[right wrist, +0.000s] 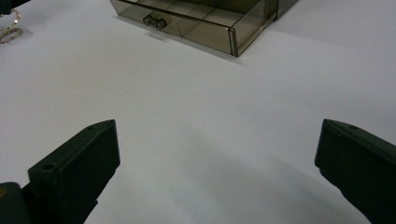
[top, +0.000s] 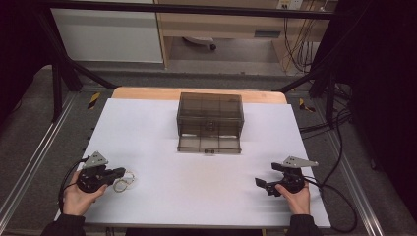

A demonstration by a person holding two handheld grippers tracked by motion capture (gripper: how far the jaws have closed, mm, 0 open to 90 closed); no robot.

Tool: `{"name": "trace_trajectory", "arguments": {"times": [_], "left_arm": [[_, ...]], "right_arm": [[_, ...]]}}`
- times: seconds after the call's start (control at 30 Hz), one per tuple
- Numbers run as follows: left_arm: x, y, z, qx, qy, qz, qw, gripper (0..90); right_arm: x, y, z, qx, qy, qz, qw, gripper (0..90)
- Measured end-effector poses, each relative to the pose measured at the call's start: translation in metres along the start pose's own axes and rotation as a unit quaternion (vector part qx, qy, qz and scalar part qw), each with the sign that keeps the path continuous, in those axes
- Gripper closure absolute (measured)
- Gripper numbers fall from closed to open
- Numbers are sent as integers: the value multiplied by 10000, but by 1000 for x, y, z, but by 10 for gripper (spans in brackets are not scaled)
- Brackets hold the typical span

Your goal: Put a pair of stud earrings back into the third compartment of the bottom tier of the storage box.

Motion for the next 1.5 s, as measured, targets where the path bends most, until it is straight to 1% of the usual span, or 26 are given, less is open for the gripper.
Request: {"name": "trace_trajectory", "arguments": {"times": [0.07,0.27,0.4,0.57,0.93,1.3,1.5], "left_arm": [[1,-1,-3,-3,-35,3,10000,864],[7,-6,-13,9,-43,19,10000,864],[12,-9,-20,11,-125,12,9999,864],[20,-14,-31,47,-200,58,9998,864],[43,-30,-60,109,-352,186,9991,864],[70,-51,-89,135,-551,328,9979,864],[83,-62,-103,137,-616,387,9973,864]], "right_arm": [[0,0,0,0,3,0,10000,6],[0,0,0,-24,1,5,10000,6],[0,0,0,-26,6,8,10000,6],[0,0,0,-32,9,11,10000,6],[0,0,0,-31,8,11,10000,6],[0,0,0,-38,23,8,10000,6],[1,0,1,-42,35,14,10000,6]]}}
Point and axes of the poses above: each handheld gripper's, and its own axes: y roughly backward along the jaws, z roughly out of its underside, x roughly to its right, the point moved 6 cm from there along -y, roughly forward along the jaws
